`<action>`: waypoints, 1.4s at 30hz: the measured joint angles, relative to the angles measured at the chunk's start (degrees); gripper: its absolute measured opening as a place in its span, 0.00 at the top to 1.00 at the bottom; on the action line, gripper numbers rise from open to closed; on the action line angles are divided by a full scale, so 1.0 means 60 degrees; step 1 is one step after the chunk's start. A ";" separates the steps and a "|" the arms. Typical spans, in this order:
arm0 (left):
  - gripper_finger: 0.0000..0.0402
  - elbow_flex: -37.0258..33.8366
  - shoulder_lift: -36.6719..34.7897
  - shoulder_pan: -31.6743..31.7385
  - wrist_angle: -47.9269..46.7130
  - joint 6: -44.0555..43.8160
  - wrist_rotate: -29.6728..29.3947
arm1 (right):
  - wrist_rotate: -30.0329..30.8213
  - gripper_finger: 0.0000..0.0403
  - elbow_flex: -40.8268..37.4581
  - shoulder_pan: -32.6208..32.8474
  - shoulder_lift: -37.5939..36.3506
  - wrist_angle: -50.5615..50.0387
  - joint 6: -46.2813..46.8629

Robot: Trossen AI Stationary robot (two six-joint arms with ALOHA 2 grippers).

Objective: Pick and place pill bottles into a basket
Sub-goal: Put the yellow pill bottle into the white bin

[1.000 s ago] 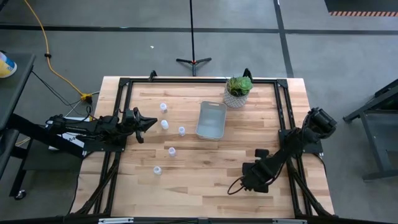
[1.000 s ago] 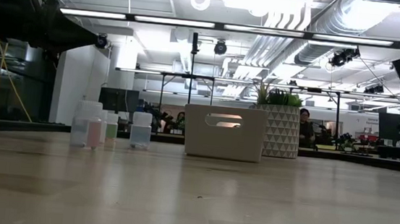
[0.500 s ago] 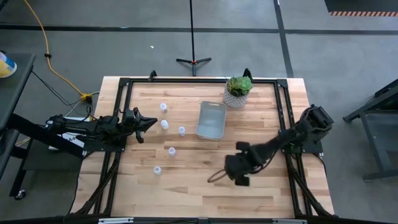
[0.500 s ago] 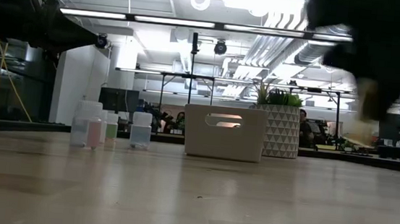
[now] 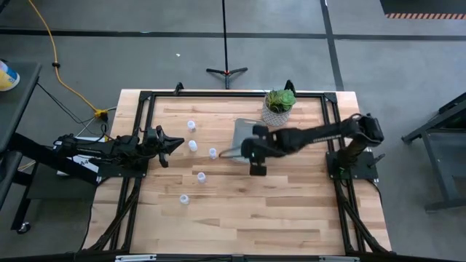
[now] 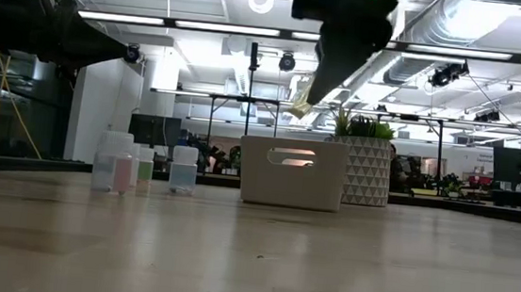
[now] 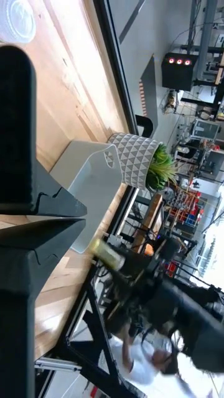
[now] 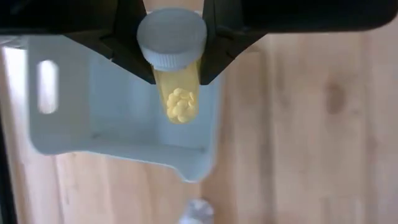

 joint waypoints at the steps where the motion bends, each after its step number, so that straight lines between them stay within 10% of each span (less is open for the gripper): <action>1: 0.87 0.0000 0.0000 0.0000 0.0000 0.0006 -0.0026 | -0.0090 0.73 0.0010 -0.0224 0.0029 -0.0005 -0.0352; 25: 0.87 0.0000 0.0000 0.0000 0.0000 0.0248 -0.0165 | -0.2251 0.73 0.0006 -0.1577 0.0867 -0.1330 -0.4359; 42: 0.87 0.0000 0.0000 0.0000 0.0004 0.0248 -0.0233 | -0.2478 0.71 0.0006 -0.1572 0.0870 -0.0560 -0.4359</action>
